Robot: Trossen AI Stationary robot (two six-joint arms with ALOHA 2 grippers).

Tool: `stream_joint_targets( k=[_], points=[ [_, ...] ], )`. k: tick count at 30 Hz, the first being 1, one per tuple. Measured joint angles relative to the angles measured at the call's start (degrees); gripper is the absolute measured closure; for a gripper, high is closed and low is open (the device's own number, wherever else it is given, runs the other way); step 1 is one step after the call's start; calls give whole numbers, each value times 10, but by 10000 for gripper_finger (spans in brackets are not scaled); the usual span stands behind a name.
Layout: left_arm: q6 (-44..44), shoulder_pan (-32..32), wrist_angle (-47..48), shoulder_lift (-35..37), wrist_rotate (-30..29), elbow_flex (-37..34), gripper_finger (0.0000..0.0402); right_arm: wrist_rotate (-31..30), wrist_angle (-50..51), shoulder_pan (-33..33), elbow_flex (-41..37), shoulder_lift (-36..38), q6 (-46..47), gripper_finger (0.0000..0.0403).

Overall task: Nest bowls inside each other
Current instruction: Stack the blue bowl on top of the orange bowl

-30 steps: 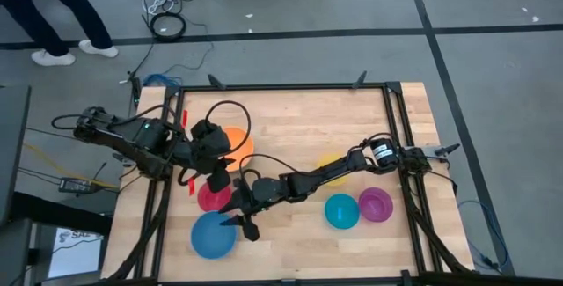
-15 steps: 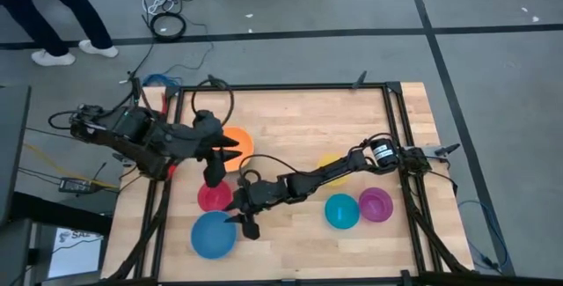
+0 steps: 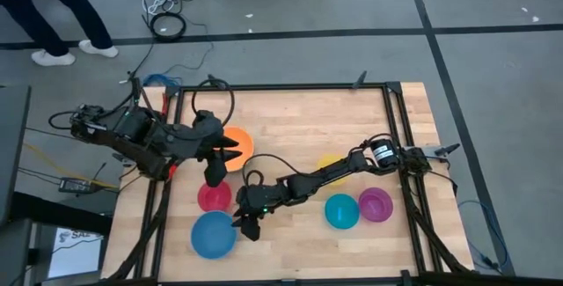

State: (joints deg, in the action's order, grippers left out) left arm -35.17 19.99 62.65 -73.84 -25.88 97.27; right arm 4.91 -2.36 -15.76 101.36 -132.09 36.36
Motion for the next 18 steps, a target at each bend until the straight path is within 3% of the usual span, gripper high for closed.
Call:
stream_joint_targets(
  k=[12, 14, 18],
  points=[
    [-78, 2, 5, 0, 0, 0, 262, -4, -19, 1, -23, 0, 47, 227],
    [-111, 18, 38, -3, 7, 0, 262, -6, -12, 2, -25, 0, 33, 228],
    [-209, 80, 149, -25, 77, -1, 262, -9, 22, 8, -25, 6, -6, 228]
  ],
)
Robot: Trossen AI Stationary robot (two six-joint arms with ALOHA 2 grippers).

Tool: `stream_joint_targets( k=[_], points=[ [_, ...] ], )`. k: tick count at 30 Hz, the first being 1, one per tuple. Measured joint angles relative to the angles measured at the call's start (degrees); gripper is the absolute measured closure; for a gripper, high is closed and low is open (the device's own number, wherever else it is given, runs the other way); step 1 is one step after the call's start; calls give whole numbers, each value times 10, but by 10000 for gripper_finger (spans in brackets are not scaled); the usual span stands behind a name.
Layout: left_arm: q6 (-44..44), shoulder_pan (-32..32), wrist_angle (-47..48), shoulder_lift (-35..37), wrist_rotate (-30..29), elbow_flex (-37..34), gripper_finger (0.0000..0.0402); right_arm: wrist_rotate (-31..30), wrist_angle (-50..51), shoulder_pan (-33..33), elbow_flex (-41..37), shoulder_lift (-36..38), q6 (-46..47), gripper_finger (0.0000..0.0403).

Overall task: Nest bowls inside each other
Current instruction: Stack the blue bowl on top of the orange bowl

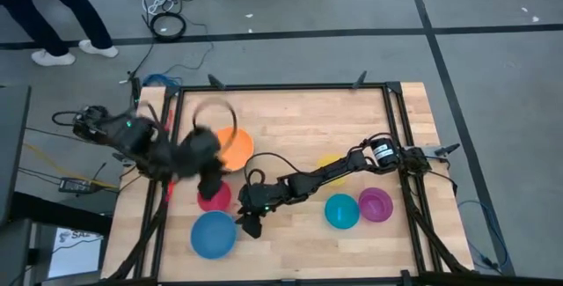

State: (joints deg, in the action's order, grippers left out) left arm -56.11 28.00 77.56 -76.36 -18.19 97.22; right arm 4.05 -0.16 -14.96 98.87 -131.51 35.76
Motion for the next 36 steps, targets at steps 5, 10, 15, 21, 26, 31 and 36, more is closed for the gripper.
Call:
stream_joint_targets(
  k=[5, 10, 15, 21, 26, 31, 36],
  points=[
    [-133, 127, 111, -35, 46, 0, 262, -12, 96, 2, 0, 26, -42, 228],
    [-241, 235, 119, -83, 77, 0, 262, -138, 274, -11, 0, 86, -115, 228],
    [-249, 290, 79, -161, 66, 0, 262, -285, 395, -31, 0, 178, -154, 229],
    [-237, 305, 73, -263, -2, 0, 262, -381, 482, -45, 0, 290, -160, 229],
    [-255, 288, 130, -330, 12, 0, 262, -415, 519, -59, 0, 363, -160, 229],
    [-258, 265, 125, -365, 37, 0, 262, -441, 530, -64, 0, 406, -170, 229],
    [-256, 247, 126, -365, 42, 11, 262, -450, 535, -64, 0, 412, -186, 229]
  ],
)
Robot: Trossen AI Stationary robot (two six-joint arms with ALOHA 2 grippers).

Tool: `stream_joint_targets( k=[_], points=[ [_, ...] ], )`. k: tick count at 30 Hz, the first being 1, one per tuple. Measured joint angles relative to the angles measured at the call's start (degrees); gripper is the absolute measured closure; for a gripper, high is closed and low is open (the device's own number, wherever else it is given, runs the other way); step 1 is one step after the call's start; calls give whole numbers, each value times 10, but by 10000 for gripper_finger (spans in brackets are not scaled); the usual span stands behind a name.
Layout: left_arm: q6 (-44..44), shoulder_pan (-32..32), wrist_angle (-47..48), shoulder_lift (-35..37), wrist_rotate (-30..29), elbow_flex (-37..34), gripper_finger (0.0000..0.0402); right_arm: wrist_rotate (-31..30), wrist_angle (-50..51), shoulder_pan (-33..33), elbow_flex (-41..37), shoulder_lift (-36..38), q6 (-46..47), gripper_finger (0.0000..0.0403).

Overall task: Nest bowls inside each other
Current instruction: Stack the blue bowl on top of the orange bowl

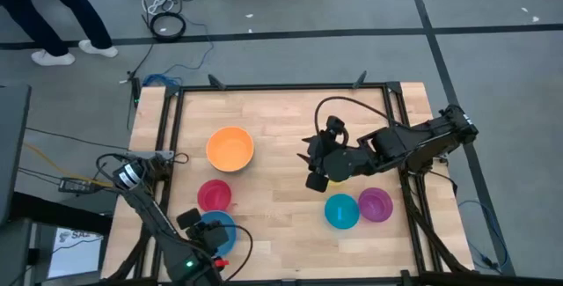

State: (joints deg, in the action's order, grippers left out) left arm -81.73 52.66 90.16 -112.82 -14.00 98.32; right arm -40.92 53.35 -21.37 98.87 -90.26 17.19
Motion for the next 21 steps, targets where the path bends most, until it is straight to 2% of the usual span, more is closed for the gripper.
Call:
stream_joint_targets(
  k=[5, 13, 15, 19, 21],
  points=[
    [-1, -13, -1, 19, -29, 24, 262, 0, -4, 5, -11, -5, -8, 229],
    [6, -74, -3, 35, -28, 20, 262, -3, -9, 5, -62, -5, 16, 228],
    [3, -99, -2, 35, -1, 10, 265, -2, -9, 5, -74, -5, 27, 228],
    [-4, -131, -2, 37, 127, -22, 270, 5, -9, 5, -91, -5, 42, 228],
    [-5, -133, -2, 44, 160, -40, 270, 7, -9, 5, -95, -5, 46, 228]
  ],
)
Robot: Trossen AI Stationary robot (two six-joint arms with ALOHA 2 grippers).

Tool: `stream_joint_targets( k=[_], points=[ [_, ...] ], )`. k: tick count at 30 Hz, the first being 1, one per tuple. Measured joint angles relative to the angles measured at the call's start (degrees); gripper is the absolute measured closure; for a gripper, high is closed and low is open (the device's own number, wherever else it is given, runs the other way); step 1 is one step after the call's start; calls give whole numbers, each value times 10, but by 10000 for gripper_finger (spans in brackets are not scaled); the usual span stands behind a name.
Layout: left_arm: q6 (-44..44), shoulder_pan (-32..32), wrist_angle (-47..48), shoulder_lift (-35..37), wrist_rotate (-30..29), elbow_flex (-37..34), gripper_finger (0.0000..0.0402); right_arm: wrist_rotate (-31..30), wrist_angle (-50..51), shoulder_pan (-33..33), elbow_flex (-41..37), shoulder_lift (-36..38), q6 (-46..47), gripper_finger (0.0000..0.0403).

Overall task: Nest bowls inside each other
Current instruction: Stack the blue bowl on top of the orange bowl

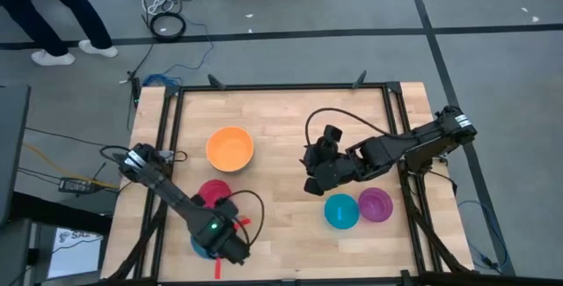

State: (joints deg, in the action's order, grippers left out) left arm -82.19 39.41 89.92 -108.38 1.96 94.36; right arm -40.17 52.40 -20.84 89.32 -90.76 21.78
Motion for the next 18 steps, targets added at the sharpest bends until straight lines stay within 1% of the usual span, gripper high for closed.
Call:
stream_joint_targets(
  k=[3, 6, 10, 14, 18],
  points=[
    [-12, 6, 2, 19, 7, -18, 271, 9, 0, 0, -7, 0, 15, 228],
    [-49, 19, 0, 36, 13, -29, 271, 11, 0, -1, -9, 0, 26, 228],
    [-81, 41, 2, 57, 55, -63, 271, 14, 0, -4, -10, 0, 40, 228],
    [-103, 60, 2, 68, 57, -101, 271, 14, 0, -5, -10, 0, 44, 228],
    [-111, 65, -4, 69, 56, -109, 270, 14, 0, -5, -10, 0, 51, 229]
  ],
)
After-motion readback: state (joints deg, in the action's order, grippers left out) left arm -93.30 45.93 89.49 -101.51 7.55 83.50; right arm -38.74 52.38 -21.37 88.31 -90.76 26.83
